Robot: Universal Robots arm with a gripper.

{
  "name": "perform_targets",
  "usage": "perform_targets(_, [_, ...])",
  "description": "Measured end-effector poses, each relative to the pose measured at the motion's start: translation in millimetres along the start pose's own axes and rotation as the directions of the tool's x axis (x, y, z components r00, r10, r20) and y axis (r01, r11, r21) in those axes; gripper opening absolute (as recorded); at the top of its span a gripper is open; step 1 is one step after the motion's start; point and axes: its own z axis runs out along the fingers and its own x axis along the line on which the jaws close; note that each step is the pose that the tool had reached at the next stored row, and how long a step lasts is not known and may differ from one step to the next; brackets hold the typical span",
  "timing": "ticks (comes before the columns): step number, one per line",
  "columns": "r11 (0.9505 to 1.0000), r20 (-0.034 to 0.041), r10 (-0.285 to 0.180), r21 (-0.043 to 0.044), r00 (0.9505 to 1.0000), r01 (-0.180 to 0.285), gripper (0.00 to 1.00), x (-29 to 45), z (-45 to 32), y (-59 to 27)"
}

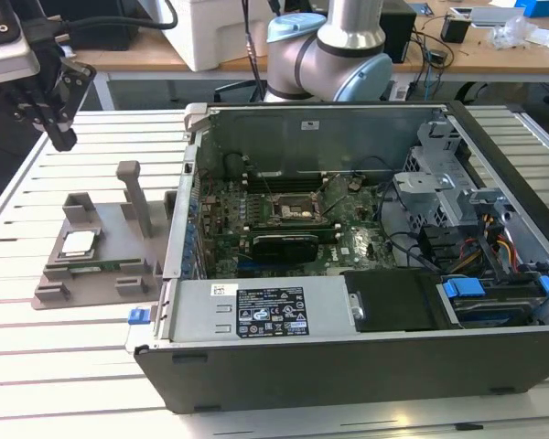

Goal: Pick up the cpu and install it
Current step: 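Reach for the cpu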

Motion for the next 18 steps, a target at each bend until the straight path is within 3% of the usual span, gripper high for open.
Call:
perform_targets(5, [1.0000,0.0000,0.000,-0.0001,1.0000,0.000,0.11,6.3,-0.1,-0.5])
perform_targets(13, [1.0000,0.0000,0.000,0.0000,1.0000,0.000,0.11,32.8,-0.8,-2.4])
perform_targets(18, [1.0000,0.0000,0.000,0.0000,1.0000,0.000,0.11,43.6,-1.1,-3.3])
